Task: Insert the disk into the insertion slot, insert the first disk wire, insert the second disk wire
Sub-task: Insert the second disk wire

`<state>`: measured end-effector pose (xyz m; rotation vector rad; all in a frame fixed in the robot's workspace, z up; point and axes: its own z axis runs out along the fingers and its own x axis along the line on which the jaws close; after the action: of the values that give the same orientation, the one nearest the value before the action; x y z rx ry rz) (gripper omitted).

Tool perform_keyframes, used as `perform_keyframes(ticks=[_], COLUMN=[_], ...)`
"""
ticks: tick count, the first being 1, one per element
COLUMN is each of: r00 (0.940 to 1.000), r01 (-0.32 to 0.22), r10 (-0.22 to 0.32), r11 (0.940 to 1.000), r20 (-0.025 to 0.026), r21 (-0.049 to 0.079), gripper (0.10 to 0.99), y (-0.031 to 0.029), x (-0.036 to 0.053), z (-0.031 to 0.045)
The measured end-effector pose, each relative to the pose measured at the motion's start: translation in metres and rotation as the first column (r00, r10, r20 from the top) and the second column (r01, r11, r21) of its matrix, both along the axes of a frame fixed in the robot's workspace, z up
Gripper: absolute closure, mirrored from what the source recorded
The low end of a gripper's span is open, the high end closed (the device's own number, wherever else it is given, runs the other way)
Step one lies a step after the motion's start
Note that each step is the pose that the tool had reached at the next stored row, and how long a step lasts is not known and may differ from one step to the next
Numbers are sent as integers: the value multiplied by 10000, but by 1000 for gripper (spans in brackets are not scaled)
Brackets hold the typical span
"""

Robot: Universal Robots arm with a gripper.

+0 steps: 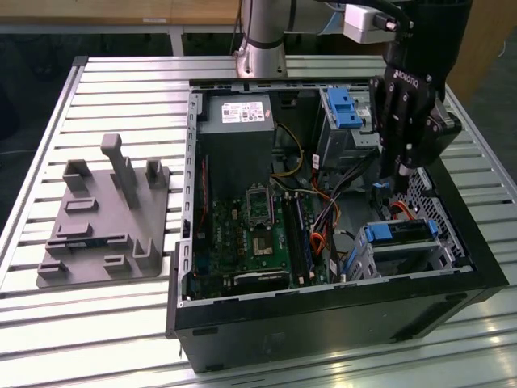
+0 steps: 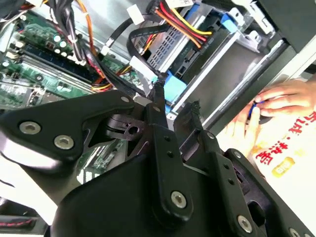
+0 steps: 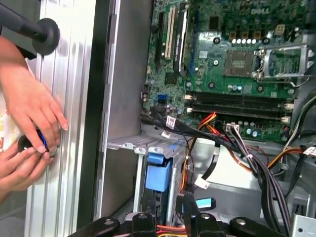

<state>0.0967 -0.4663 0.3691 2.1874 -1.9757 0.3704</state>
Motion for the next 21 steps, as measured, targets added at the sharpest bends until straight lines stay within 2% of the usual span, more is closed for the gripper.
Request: perform_keyframes(ticks=[3,6,7,8,9,11,14,18,21], r00=[9997,9985,9981,9977,9975,9973,9973,9973,9973], r01=[-62,-75,-71,-56,-42,-32,-18,-3,12], r10=[63,77,74,61,49,41,35,36,26], r11=[10000,10000,10000,10000,9999,9999,9997,9990,9987], r20=[232,543,619,668,702,729,731,729,736], r21=[-35,-48,-58,-72,-91,-123,-233,-458,-514], gripper=[729,729,729,729,729,729,729,729,729], y=[7,9,9,10,15,46,92,101,123], x=[-4,-47,-67,-81,-90,-99,-99,-100,-100], z=[-15,-30,-38,-48,-57,-80,-122,-162,-196])
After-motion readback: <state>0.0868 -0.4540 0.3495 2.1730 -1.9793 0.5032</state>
